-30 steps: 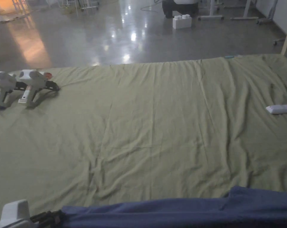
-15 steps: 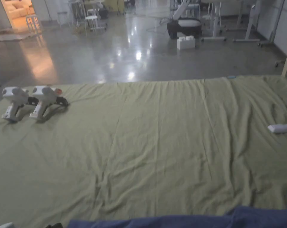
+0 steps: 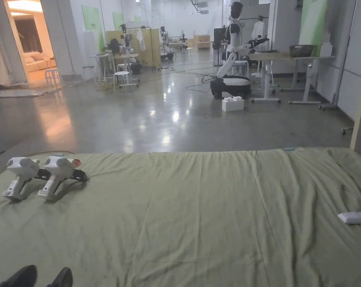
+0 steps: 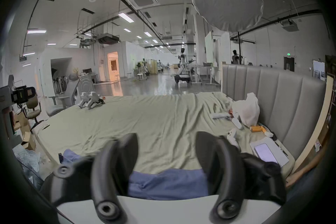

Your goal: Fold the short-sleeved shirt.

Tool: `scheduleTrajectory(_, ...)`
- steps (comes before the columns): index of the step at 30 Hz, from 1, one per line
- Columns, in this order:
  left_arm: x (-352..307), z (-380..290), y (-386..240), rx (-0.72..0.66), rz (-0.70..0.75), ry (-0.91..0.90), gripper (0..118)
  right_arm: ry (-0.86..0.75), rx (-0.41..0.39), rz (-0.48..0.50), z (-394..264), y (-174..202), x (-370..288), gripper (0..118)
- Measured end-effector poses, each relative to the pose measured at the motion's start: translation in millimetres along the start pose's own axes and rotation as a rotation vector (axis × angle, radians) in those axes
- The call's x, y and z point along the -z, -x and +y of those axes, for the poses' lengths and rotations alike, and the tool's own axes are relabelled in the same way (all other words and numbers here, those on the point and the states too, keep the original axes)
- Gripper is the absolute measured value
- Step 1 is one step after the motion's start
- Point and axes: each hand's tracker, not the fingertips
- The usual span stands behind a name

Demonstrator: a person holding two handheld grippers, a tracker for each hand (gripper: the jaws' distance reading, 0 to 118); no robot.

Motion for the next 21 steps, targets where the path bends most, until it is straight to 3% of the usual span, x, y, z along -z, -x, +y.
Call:
scheduleTrajectory(2, -2, -2, -8, 0.004, -0.024, -0.01, 24, -0.007, -0.038, -0.002, 0, 9, 1, 27)
scheduleTrajectory(4, -1, -4, -11, 0.004, -0.044, 0.003, 0, -0.023, -0.073, 0.001, 0, 15, 0, 2)
scheduleTrajectory(7, 0, -6, -11, -0.021, -0.081, 0.028, 0, -0.025, -0.076, 0.053, -1, 17, -1, 0)
scheduleTrajectory(13, -2, -9, -3, -0.064, -0.103, 0.047, 0, -0.029, -0.044, 0.061, 0, 21, -1, 0)
scheduleTrajectory(16, -5, -5, 14, -0.221, -0.142, 0.087, 0, -0.019, -0.034, 0.059, -3, 20, -1, 0)
scheduleTrajectory(17, -5, -9, 22, -0.274, -0.159, 0.085, 4, -0.013, -0.034, 0.059, -3, 22, -1, 0)
scheduleTrajectory(18, -2, -15, 34, -0.323, -0.172, 0.111, 16, -0.004, -0.027, 0.062, -6, 21, -1, 0)
scheduleTrajectory(20, 10, -30, 53, -0.411, -0.141, 0.217, 67, 0.026, 0.01, 0.081, -13, 18, 0, 0)
scheduleTrajectory(21, 19, -47, 67, -0.488, -0.156, 0.283, 78, 0.041, 0.026, 0.087, -15, 19, 0, 0)
